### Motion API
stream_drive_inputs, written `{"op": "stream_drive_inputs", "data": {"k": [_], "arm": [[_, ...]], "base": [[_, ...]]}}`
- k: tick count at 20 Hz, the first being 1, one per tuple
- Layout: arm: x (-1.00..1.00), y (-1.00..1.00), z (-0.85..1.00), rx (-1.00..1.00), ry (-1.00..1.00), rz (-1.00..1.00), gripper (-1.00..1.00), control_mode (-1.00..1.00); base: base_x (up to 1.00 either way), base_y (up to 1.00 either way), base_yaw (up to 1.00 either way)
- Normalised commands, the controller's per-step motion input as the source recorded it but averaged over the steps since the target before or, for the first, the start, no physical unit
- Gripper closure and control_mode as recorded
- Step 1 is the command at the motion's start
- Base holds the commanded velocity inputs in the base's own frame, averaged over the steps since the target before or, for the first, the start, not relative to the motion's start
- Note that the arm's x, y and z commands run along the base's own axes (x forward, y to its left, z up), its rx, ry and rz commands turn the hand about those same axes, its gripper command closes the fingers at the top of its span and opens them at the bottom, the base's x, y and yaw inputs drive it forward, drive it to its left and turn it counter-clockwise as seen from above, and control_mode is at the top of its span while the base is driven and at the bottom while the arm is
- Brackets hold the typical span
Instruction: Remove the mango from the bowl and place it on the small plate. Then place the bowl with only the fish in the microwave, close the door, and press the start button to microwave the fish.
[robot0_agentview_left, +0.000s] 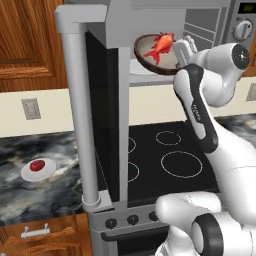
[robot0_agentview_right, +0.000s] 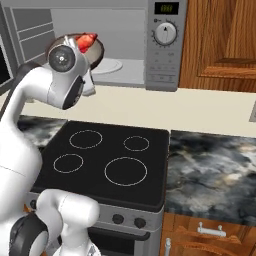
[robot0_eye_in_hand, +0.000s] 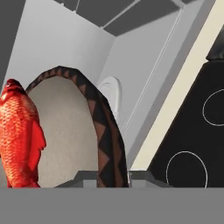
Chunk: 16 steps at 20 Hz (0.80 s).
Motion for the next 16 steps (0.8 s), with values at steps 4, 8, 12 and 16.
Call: {"op": "stream_drive_inputs", "data": {"k": [4, 8, 12, 16], "arm": [[0.79, 0.0, -0.12, -0.01, 0.01, 0.0, 1.0, -1.0], [0.73, 0.06, -0.29, -0.04, 0.01, 0.0, 1.0, -1.0], [0.56, 0.09, -0.31, -0.05, 0.02, 0.0, 1.0, -1.0], [0.44, 0.06, -0.16, 0.0, 0.05, 0.0, 1.0, -1.0]], "base": [[0.0, 0.0, 0.0], [0.0, 0.0, 0.0], [0.0, 0.0, 0.0], [0.0, 0.0, 0.0]]}}
